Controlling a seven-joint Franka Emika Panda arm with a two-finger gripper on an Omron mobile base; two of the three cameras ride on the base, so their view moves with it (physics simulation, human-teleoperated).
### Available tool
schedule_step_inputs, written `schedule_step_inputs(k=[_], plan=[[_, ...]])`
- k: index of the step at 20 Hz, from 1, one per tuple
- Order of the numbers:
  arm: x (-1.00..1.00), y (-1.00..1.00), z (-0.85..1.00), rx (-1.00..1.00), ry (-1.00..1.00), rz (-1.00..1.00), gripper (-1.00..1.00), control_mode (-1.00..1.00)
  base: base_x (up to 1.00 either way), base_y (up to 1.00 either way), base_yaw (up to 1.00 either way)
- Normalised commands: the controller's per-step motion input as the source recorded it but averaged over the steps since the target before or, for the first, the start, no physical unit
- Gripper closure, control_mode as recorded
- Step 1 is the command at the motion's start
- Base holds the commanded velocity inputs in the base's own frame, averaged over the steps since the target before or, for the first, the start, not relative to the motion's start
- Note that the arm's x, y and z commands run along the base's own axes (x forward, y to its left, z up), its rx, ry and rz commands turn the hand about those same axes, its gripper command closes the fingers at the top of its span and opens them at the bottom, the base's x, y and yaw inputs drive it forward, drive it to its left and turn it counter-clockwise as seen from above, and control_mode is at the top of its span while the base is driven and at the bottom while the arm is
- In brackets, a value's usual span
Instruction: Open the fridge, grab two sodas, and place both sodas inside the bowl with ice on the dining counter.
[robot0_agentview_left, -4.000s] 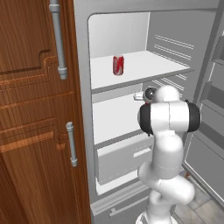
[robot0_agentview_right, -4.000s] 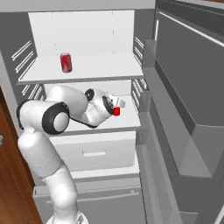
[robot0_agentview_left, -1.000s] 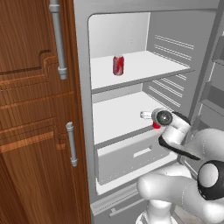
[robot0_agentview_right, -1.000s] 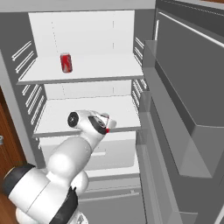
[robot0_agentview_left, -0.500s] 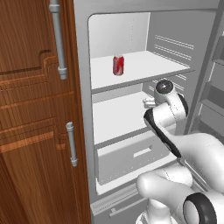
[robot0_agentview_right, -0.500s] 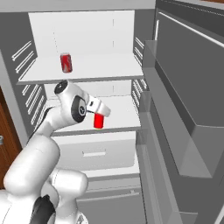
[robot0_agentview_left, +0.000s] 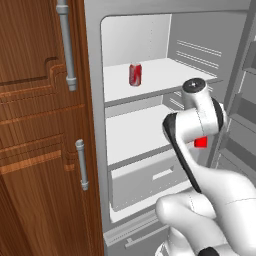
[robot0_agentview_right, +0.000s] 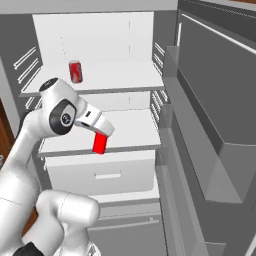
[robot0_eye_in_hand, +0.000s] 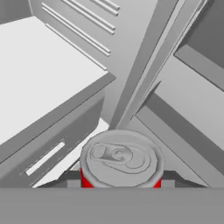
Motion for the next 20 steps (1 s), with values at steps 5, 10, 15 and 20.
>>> schedule_step_inputs(k=[5,10,15,20], plan=[[-0.68,0.21,0.12,-0.02,-0.01,-0.03,1.00,-1.00,0.00,0.00,0.00],[0.00,0.08,-0.03,0.00,0.01,0.02,1.00,-1.00,0.00,0.00,0.00],[-0.56,0.19,-0.10,-0.03,-0.04,0.11,1.00,-1.00,0.00,0.00,0.00],[-0.20,0.05,0.00,-0.01,-0.03,0.02,1.00,1.00,-0.80,0.17,0.10]])
